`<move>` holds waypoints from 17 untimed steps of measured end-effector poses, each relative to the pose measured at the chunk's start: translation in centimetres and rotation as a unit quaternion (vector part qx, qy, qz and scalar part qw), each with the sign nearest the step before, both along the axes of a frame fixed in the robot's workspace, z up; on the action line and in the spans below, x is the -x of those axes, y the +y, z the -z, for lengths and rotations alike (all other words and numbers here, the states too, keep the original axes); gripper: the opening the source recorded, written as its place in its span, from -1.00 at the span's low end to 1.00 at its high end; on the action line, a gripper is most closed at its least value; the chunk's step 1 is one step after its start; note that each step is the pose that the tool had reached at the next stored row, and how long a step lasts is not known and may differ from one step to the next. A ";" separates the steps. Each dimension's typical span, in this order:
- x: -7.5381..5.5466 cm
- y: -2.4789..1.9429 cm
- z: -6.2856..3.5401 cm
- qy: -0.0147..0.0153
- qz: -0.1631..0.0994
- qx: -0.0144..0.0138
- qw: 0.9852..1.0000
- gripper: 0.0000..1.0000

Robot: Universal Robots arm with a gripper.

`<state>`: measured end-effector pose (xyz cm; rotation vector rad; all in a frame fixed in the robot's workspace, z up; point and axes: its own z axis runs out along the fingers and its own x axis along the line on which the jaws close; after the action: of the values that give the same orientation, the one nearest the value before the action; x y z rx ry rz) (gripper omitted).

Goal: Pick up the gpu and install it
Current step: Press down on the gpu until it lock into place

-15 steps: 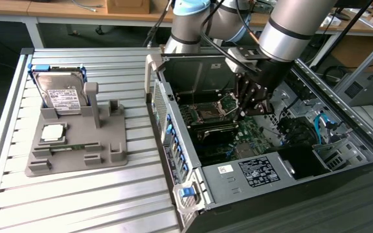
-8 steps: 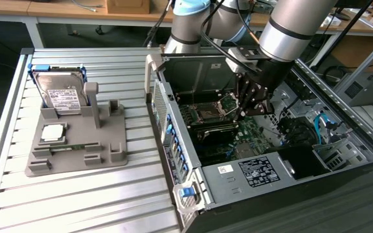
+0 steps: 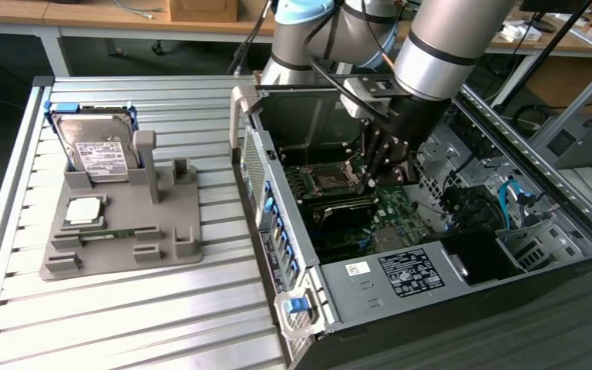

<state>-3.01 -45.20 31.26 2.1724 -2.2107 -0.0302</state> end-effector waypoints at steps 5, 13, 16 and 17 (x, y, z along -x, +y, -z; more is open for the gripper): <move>2.3 0.26 0.42 0.000 0.000 0.000 1.000 -0.79; 4.9 1.29 1.68 0.000 0.000 0.000 1.000 -0.79; 5.4 1.32 2.03 0.000 0.000 0.000 1.000 -0.79; 5.5 1.32 2.15 0.000 0.000 0.000 1.000 -0.79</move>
<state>-8.56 -43.87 29.11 2.1724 -2.2111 -0.0303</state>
